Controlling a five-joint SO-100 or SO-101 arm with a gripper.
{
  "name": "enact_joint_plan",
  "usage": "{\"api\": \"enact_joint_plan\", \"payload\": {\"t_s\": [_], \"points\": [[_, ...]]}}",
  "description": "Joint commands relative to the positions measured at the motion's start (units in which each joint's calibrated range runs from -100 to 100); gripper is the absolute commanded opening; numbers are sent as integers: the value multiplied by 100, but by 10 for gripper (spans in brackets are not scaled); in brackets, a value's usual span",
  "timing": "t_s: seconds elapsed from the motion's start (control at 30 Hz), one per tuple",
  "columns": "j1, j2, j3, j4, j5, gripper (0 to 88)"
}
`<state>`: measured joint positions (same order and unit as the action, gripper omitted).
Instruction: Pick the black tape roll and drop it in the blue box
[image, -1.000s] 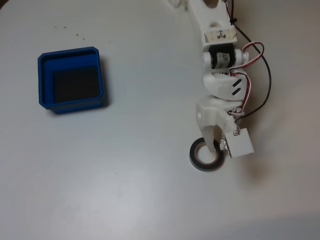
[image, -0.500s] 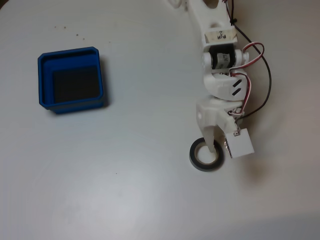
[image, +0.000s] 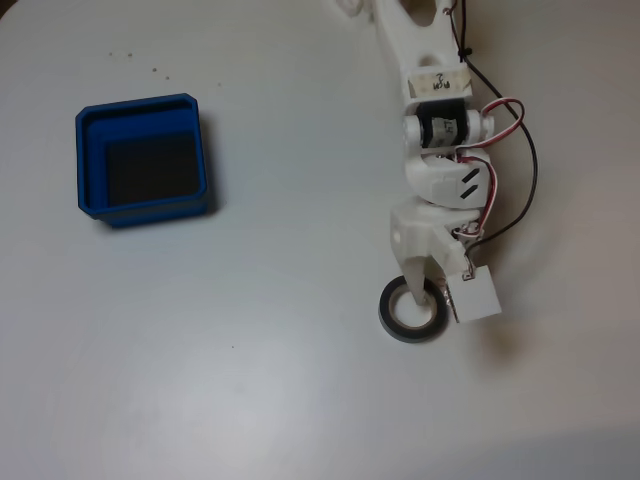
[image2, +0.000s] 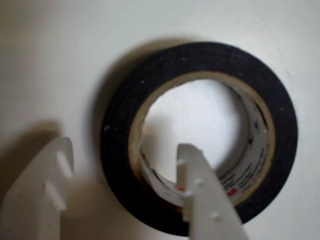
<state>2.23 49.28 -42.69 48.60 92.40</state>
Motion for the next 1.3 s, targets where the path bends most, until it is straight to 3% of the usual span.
{"api": "enact_joint_plan", "payload": {"t_s": [0.0, 0.93, 1.27], "points": [[-13, 5, -313, 24, -20, 191], [-22, 197, -340, -50, -29, 183], [-22, 197, -322, -50, -38, 30]]}}
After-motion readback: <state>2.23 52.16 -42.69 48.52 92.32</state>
